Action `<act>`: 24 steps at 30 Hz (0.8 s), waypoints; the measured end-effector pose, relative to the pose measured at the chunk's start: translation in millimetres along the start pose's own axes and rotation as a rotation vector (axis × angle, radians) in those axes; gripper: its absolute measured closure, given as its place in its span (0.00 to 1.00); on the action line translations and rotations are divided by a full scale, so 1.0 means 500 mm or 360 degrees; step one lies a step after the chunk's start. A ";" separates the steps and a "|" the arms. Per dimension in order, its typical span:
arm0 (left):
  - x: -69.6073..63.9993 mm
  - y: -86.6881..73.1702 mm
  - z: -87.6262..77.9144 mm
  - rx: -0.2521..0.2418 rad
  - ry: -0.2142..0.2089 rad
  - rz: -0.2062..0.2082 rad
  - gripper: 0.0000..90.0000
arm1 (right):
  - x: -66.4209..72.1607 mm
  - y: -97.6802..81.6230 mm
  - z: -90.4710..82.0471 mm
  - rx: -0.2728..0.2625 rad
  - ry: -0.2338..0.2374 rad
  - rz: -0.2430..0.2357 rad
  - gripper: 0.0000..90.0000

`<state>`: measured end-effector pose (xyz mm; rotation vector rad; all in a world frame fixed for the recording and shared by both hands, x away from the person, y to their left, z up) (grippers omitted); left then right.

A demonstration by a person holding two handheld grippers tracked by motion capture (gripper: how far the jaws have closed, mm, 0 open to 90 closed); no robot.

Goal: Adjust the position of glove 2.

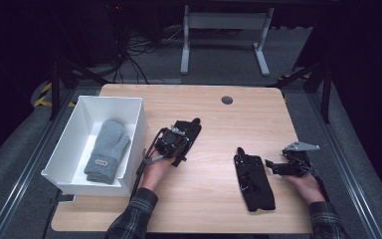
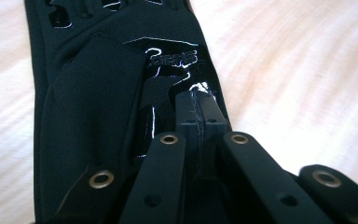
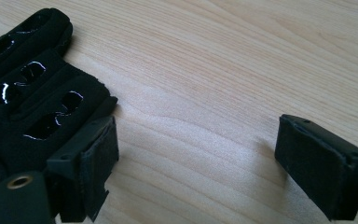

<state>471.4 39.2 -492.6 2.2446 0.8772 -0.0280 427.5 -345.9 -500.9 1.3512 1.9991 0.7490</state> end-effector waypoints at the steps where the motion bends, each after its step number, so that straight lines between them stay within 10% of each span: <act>1: -0.006 -0.002 0.000 0.0014 -0.0016 0.0010 1.00 | 0.000 0.000 0.000 0.0000 0.0000 0.0000 0.15; 24: -0.157 -0.040 0.025 0.0095 -0.0331 0.0202 1.00 | 0.000 0.000 0.000 0.0000 -0.0001 0.0001 0.15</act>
Point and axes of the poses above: each handheld gripper's, and its own axes: z roughly forward along the jaws, y roughly out of its top, x roughly to its left, the point moved 5 cm from there along z, roughly forward along the jaws, and after that the axes turned 12 degrees about -y, right-handed, at the moved point
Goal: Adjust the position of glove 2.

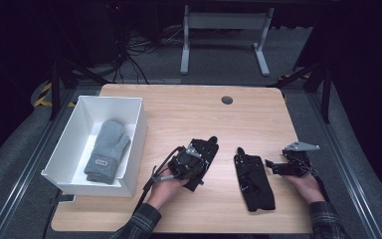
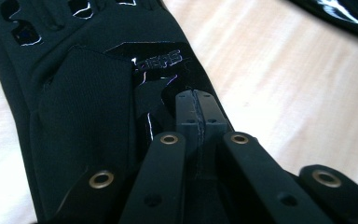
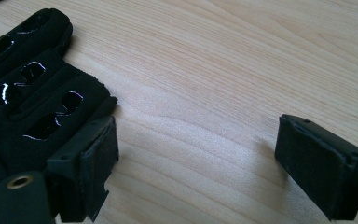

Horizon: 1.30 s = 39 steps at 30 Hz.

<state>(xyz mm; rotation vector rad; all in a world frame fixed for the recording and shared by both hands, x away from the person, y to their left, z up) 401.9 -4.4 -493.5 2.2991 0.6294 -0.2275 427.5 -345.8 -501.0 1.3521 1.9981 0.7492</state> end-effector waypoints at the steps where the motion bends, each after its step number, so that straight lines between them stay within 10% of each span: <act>1: -0.004 0.000 0.002 -0.0002 -0.0009 0.0002 1.00 | 0.000 0.000 0.000 0.0000 0.0000 0.0001 0.15; 13: -0.045 -0.001 0.015 0.0006 -0.0079 0.0030 0.95 | 0.000 0.000 0.000 -0.0002 -0.0001 0.0002 0.15; 24: -0.010 -0.046 -0.061 0.0002 0.0084 -0.0029 0.97 | 0.000 0.000 0.000 -0.0002 -0.0002 0.0003 0.15; 39: -0.074 -0.063 -0.029 0.0020 -0.0091 0.0019 0.97 | 0.000 0.000 0.000 -0.0003 -0.0004 0.0005 0.15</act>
Point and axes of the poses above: each handheld gripper's, and its own axes: z roughly forward along the jaws, y roughly out of its top, x roughly to its left, the point moved 5 cm from there along z, roughly forward along the jaws, and after that the axes turned 12 degrees about -y, right-handed, at the moved point
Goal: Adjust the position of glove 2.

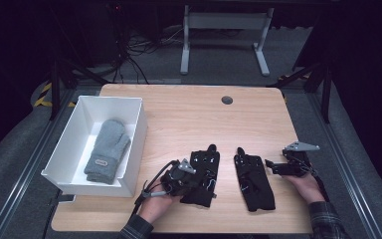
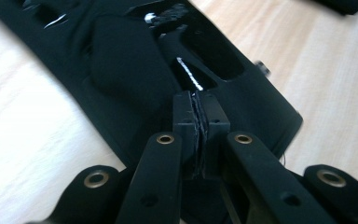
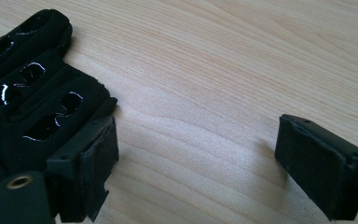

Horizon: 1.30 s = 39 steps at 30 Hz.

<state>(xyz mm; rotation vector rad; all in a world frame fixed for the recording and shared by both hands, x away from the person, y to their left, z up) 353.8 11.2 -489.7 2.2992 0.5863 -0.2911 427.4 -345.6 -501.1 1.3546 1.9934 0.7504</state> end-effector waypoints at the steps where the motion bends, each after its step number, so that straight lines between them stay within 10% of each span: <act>1: -0.005 0.002 0.004 0.0009 -0.0008 0.0015 0.97 | 0.000 0.000 0.000 0.0000 0.0000 0.0000 0.15; 11: 0.004 0.017 -0.014 -0.0054 0.0011 0.0007 0.86 | 0.000 0.000 0.000 -0.0001 0.0000 0.0000 0.15; 24: 0.088 0.039 -0.036 -0.0086 0.0202 -0.0076 0.69 | 0.000 0.000 0.000 -0.0001 0.0000 0.0000 0.15; 34: 0.093 0.030 -0.009 -0.0041 0.0294 -0.0085 0.70 | 0.000 0.000 0.001 -0.0001 -0.0001 -0.0001 0.15; 39: 0.087 0.030 -0.004 -0.0064 0.0292 -0.0094 0.87 | 0.000 0.001 0.001 -0.0002 -0.0007 -0.0002 0.17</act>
Point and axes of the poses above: each handheld gripper's, and its own axes: z roughly forward along the jaws, y roughly out of its top, x roughly to its left, the point moved 5 cm from there along z, roughly forward along the jaws, and after that the axes turned 12 degrees about -y, right-handed, at the moved point
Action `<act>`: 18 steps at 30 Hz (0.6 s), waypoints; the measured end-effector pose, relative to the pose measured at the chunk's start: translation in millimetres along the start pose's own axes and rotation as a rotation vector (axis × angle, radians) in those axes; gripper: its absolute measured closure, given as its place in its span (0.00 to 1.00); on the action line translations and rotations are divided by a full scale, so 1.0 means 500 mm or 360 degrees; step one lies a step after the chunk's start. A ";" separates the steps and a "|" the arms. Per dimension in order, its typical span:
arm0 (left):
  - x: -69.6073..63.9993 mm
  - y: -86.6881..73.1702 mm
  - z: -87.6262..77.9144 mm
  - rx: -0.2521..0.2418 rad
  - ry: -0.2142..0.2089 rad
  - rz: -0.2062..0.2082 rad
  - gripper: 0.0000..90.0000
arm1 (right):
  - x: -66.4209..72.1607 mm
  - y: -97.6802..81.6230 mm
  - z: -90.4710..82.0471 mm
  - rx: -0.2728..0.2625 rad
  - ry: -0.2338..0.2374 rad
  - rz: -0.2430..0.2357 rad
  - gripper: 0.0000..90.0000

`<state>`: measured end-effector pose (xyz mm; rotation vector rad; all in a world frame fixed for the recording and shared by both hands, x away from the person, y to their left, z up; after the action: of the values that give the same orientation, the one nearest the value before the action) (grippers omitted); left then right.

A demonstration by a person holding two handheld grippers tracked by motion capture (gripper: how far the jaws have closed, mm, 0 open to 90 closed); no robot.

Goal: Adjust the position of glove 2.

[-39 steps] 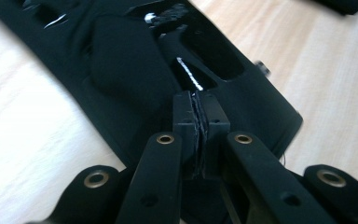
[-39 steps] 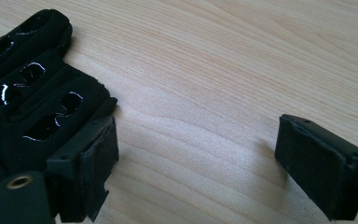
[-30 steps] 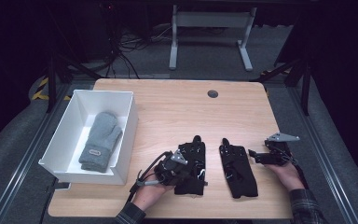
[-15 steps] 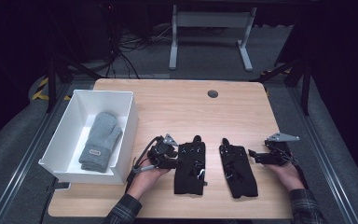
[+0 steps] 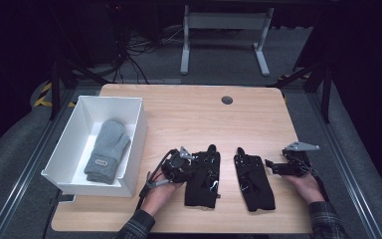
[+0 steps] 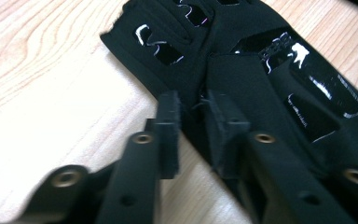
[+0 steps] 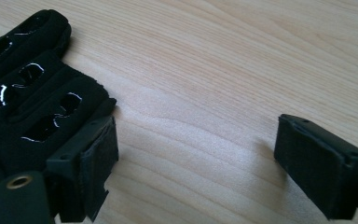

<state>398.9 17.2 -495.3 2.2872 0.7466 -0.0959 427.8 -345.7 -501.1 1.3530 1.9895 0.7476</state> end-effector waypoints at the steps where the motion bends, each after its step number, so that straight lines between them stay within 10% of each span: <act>1: -0.002 0.000 0.000 0.0007 -0.0001 0.0003 0.89 | 0.000 0.001 0.000 -0.0004 0.0009 -0.0009 0.19; 13: 0.000 0.004 -0.003 -0.0082 -0.0062 -0.0096 0.96 | 0.019 0.007 -0.067 -0.0025 0.0248 -0.0068 0.93; 18: 0.001 0.008 -0.016 -0.0136 -0.0110 -0.0129 0.96 | 0.047 -0.015 -0.090 0.0025 0.0379 -0.0149 1.00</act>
<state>400.4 20.4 -487.1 2.1620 0.7927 -0.1767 382.6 -330.7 -481.0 1.2165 2.2306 0.8853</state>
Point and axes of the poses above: each handheld gripper's, and its own axes: z roughly forward along the jaws, y roughly out of its top, x roughly to its left, the point moved 5 cm from there along z, roughly forward along the jaws, and after that the axes turned 12 degrees about -y, right-handed, at the moved point
